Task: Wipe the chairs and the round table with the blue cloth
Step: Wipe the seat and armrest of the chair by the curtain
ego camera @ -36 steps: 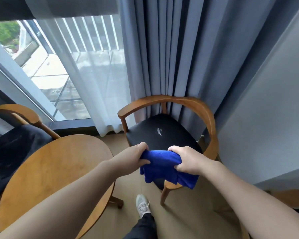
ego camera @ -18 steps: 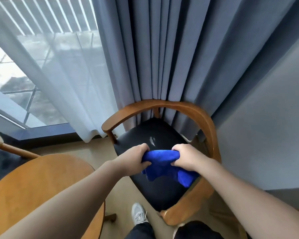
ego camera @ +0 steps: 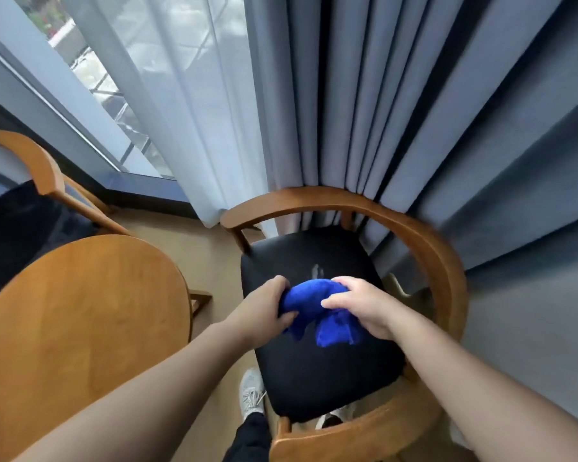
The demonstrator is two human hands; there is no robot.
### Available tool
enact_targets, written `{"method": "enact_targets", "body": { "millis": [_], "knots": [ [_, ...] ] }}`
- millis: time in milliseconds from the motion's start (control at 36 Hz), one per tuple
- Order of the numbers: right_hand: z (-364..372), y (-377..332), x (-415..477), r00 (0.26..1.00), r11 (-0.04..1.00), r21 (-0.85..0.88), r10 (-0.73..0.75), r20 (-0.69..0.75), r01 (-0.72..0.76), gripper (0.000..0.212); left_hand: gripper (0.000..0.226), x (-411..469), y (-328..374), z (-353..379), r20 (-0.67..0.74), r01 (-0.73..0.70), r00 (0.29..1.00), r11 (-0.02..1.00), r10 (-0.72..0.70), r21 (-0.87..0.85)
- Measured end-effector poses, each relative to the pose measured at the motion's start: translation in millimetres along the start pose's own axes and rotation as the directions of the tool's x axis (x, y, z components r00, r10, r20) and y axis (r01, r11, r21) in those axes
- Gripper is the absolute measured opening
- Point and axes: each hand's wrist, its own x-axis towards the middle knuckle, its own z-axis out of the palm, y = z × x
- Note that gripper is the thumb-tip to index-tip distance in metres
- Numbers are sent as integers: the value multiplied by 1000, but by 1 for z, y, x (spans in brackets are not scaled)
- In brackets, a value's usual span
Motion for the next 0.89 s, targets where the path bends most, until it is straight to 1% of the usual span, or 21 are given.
{"method": "enact_targets", "body": {
  "millis": [28, 56, 83, 111, 167, 222, 306, 389, 444, 500, 556, 611, 694, 750, 806, 861, 889],
  "knots": [
    [-5, 4, 3, 1000, 999, -44, -2, 26, 3, 54, 28, 2, 0, 3, -5, 5, 1000, 1000, -5, -3],
    [-9, 7, 5, 1000, 989, -148, -13, 24, 16, 61, 28, 5, 0, 6, -9, 2, 1000, 1000, -2, -5],
    [-12, 11, 8, 1000, 963, -268, -30, 5, 30, 63, 28, 8, -1, 9, -10, -4, 1000, 1000, 4, -7],
    [-15, 13, 11, 998, 927, -371, -61, -17, 51, 58, 29, 11, -2, 11, -11, -7, 1000, 1000, 7, -10],
    [-18, 19, 20, 989, 876, -474, -136, -54, 94, 37, 31, 19, -5, 13, -15, -5, 1000, 1000, 4, -27],
    [-20, 23, 33, 979, 846, -520, -185, -85, 115, 21, 34, 28, -9, 12, -12, -6, 1000, 1000, 6, -30],
    [-22, 24, 56, 968, 807, -577, -228, -104, 128, 13, 37, 46, -20, 7, 5, -17, 1000, 1000, 17, 11],
    [-22, 21, 81, 952, 777, -610, -283, -120, 154, 12, 33, 69, -38, -4, 8, -41, 999, 998, 40, 50],
    [-22, 19, 102, 946, 772, -617, -295, -134, 153, 12, 33, 87, -56, -13, -15, -44, 999, 995, 46, 86],
    [-24, 20, 123, 941, 763, -633, -297, -162, 132, 10, 37, 107, -80, -22, -57, -28, 998, 988, 37, 151],
    [-28, 21, 146, 929, 743, -659, -314, -194, 114, 10, 31, 127, -102, -30, -118, -28, 991, 971, 58, 236],
    [-35, 23, 167, 918, 720, -690, -322, -232, 78, 11, 25, 146, -118, -39, -180, -26, 981, 958, 80, 286],
    [-51, 25, 196, 894, 677, -735, -348, -283, 31, 14, 25, 174, -136, -52, -239, -53, 958, 919, 157, 391],
    [-63, 23, 214, 874, 628, -778, -375, -308, -4, 15, 27, 191, -145, -58, -210, -99, 954, 884, 215, 457],
    [-73, 21, 234, 852, 571, -820, -411, -325, -37, 17, 30, 209, -156, -60, -163, -132, 957, 858, 241, 497],
    [-78, 20, 250, 818, 521, -851, -460, -346, -66, 20, 35, 225, -165, -60, -149, -136, 960, 856, 239, 498],
    [-78, 21, 258, 797, 512, -855, -483, -362, -78, 22, 36, 232, -170, -59, -153, -130, 961, 868, 229, 480]
  ]
}}
